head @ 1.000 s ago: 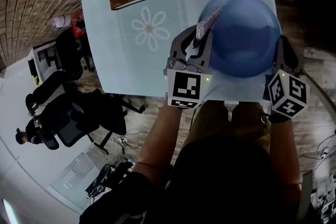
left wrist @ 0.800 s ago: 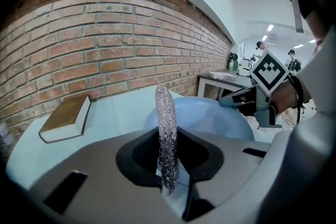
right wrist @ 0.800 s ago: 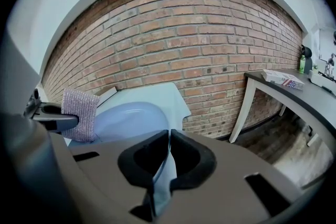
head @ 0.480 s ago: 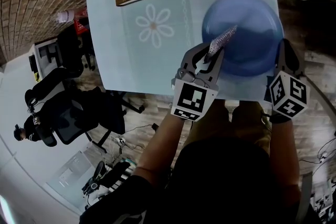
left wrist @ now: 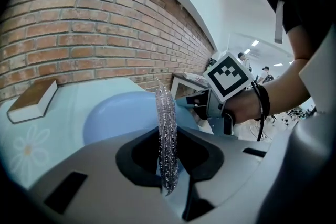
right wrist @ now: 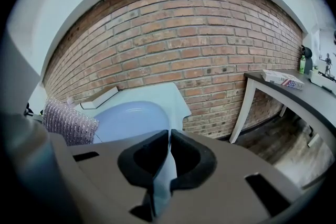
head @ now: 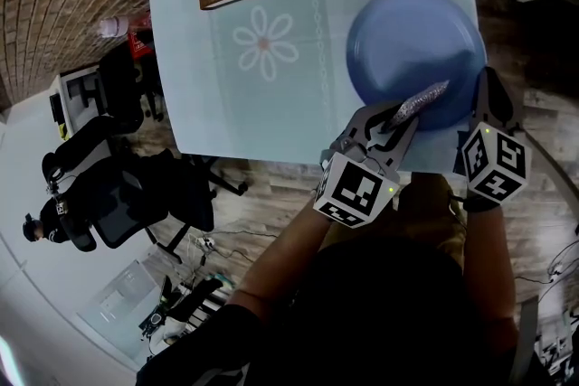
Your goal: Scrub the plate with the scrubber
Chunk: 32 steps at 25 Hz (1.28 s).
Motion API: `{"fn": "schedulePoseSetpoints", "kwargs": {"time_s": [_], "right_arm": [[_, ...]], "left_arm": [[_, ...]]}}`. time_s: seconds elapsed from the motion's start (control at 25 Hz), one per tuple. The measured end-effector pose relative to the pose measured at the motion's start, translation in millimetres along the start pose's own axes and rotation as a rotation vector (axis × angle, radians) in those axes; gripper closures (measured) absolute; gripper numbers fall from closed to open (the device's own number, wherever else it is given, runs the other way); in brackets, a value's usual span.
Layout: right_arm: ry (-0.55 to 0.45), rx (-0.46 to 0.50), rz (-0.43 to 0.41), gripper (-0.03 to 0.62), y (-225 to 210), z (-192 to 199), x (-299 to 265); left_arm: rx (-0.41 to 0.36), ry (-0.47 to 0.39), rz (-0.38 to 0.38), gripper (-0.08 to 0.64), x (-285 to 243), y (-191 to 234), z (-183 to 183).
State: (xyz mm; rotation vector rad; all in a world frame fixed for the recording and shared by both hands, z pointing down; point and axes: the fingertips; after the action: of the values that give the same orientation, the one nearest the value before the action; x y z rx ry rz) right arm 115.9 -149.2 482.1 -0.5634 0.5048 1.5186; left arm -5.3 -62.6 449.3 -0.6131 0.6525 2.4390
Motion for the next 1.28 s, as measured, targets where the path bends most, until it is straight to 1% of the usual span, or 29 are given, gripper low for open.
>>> {"fn": "schedulePoseSetpoints", "kwargs": {"time_s": [0.12,0.2,0.68,0.96,1.28], "right_arm": [[-0.004,0.006,-0.004,0.548,0,1,-1],[-0.005,0.005,-0.008,0.548,1,2,-1],[-0.010,0.015,-0.022,0.548,0,1,1],[-0.010,0.020,-0.023,0.548,-1,0,0],[-0.016,0.027,-0.025,0.548,-1,-2,-1]], "left_arm": [[0.014,-0.009,0.035,0.482,-12,-8,-3],[0.012,-0.011,0.045,0.480,-18,-10,-5],[0.039,-0.046,0.055,0.482,-56,2,-32],[0.035,-0.077,0.020,0.482,-78,19,-47],[-0.017,-0.063,-0.034,0.480,-90,42,-56]]}}
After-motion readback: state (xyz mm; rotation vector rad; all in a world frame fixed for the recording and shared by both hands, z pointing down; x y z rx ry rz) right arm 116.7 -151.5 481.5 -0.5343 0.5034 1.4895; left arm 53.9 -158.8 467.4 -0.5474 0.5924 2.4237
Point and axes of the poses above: the fingertips, and each gripper's own axes: x backward along the fingers, y to its left, z out of its underside, and after that the axes turned 13 degrees about z, right-handed
